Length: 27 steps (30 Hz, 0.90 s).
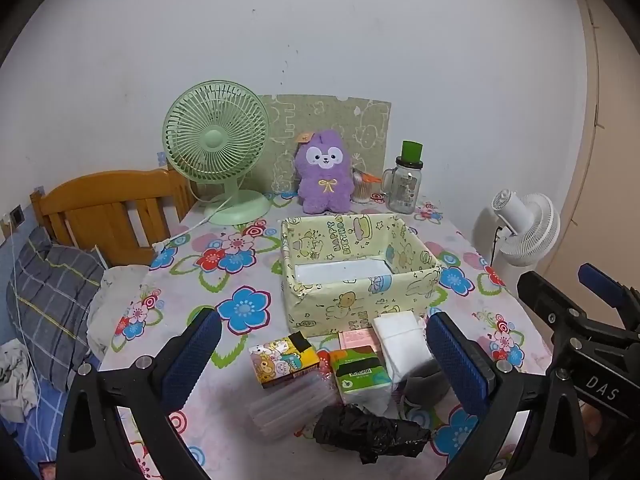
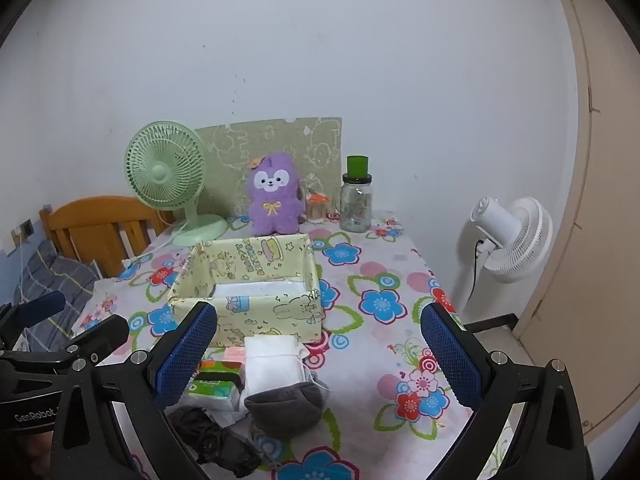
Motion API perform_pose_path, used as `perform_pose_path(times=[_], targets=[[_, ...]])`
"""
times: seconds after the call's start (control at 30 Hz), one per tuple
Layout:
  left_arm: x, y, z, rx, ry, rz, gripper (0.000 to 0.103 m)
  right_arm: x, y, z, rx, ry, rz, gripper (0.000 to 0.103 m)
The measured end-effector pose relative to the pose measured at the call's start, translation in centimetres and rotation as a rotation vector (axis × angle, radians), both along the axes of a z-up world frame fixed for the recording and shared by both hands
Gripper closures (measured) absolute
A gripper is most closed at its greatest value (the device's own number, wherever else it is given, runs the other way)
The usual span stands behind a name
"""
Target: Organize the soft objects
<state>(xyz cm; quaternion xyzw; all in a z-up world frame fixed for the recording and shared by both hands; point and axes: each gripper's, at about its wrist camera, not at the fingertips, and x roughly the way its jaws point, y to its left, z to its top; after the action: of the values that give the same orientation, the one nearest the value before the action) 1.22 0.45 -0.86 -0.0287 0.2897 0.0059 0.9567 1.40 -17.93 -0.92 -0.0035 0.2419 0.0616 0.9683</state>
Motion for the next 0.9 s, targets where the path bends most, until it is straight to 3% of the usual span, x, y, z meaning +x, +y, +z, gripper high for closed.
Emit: perform_pose_path(times=[0.9], targets=[[0.61,-0.1,-0.18,0.004,0.024,-0.01,0.0,0.38,-0.13,-0.25,0.011,0.021,-0.002,0.0]])
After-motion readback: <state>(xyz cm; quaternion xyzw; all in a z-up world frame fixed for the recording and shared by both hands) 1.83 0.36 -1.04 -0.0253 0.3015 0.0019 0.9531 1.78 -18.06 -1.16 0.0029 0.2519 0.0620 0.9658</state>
